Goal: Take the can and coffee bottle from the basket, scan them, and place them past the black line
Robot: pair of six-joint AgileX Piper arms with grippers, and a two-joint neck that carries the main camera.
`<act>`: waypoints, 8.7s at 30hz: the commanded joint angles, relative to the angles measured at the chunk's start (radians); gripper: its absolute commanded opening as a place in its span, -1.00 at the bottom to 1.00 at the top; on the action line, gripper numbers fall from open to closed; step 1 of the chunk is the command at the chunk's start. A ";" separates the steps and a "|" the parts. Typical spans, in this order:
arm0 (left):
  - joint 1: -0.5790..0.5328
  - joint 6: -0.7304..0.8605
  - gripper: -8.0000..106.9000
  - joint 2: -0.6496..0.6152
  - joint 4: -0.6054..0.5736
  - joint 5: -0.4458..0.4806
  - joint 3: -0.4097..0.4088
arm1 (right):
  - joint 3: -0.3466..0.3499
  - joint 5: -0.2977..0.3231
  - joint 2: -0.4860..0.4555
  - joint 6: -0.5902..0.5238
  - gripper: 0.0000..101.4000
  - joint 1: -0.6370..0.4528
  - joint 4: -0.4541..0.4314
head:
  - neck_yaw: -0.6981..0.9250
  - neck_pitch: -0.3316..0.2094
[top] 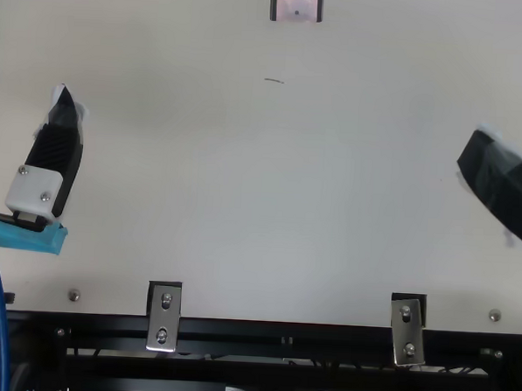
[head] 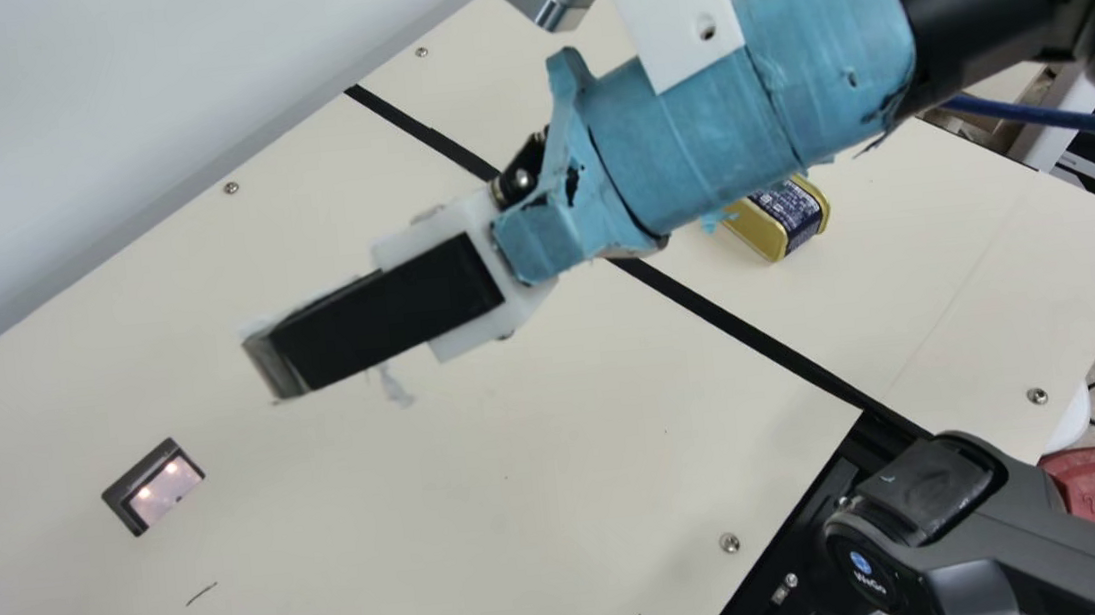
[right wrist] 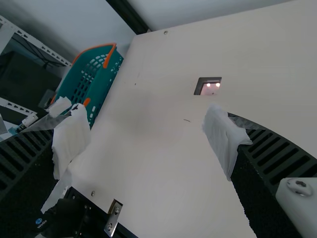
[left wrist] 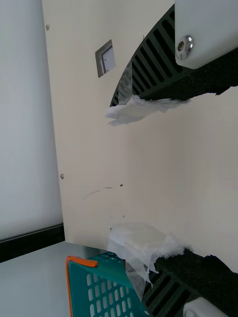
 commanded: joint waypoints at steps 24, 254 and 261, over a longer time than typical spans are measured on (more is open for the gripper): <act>0.000 0.000 0.71 0.000 0.000 0.000 0.000 | 0.000 -0.005 -0.001 0.000 1.00 0.001 -0.002 | 0.505 -0.084; -0.163 -0.518 -0.68 0.589 -0.649 0.330 -0.795 | 0.000 -0.005 -0.001 0.000 1.00 0.001 -0.002 | 0.639 -0.178; -0.248 -0.519 -0.68 0.571 -0.774 0.278 -0.738 | 0.000 -0.005 -0.001 0.000 1.00 0.001 -0.002 | 0.639 -0.178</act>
